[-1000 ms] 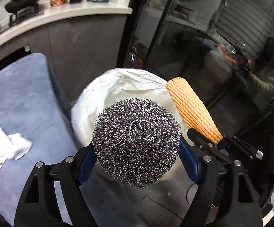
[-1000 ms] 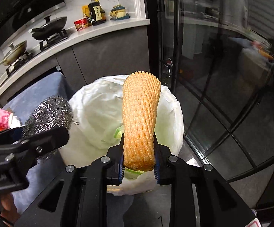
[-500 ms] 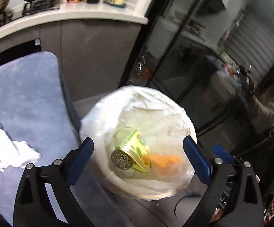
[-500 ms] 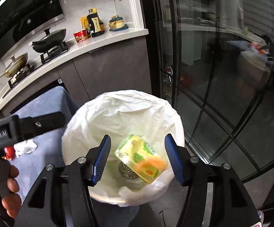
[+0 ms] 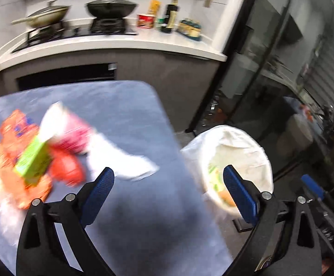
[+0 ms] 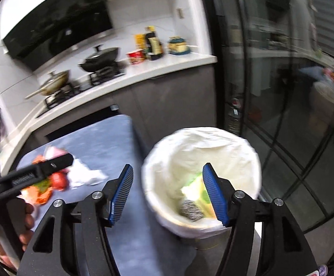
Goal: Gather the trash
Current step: 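Grasp the plastic wrap with the left tool while the right tool grasps a white tissue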
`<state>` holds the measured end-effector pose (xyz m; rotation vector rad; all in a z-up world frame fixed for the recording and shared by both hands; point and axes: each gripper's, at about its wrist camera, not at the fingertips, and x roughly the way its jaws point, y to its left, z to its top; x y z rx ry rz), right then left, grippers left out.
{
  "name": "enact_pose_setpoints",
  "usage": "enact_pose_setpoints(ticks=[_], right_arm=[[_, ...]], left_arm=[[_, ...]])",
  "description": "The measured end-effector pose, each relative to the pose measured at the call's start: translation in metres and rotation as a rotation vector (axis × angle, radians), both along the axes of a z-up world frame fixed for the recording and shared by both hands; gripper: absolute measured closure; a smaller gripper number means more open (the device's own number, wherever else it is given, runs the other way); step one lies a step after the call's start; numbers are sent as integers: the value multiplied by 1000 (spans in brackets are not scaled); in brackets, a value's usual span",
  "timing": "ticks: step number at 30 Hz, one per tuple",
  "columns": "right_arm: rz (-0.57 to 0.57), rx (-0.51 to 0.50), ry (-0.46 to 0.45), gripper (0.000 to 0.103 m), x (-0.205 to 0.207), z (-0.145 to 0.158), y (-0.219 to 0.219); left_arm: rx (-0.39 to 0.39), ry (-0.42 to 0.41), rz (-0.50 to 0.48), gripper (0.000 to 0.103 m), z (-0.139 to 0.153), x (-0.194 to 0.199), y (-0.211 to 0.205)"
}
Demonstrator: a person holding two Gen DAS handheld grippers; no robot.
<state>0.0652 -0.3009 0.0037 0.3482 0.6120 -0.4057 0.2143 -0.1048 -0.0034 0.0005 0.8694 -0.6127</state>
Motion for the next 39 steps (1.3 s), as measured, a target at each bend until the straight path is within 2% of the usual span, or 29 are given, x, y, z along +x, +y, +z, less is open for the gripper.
enact_pose_setpoints(ticks=[5,6,10,13,18,24,30,36,39], right_arm=[[133,-3,-8,39,14,8,61],[157,1,-6,39,18,7,71],[253,5,22,39,40,-3,118],[309,27,48,39,58,-13,145],[362,-3,83,39,88,-26,181],[362,-21,123,39,121,-44,188],[319,-37,165,39,154,-63,170],[306,-47,211,39,191,-83,147],[325,-69,230,39,208,-91,144]], left_arm=[[47,-21,151,11,-2,1,66],[68,-34,203,11,-3,1,85],[148,-56,310,7,-7,4,132],[164,-34,345,7,-16,9,160],[171,36,380,7,-43,21,196],[167,80,386,7,-66,29,204],[173,110,391,9,-83,41,204],[180,139,369,33,-94,44,201],[174,138,372,40,-94,41,200]])
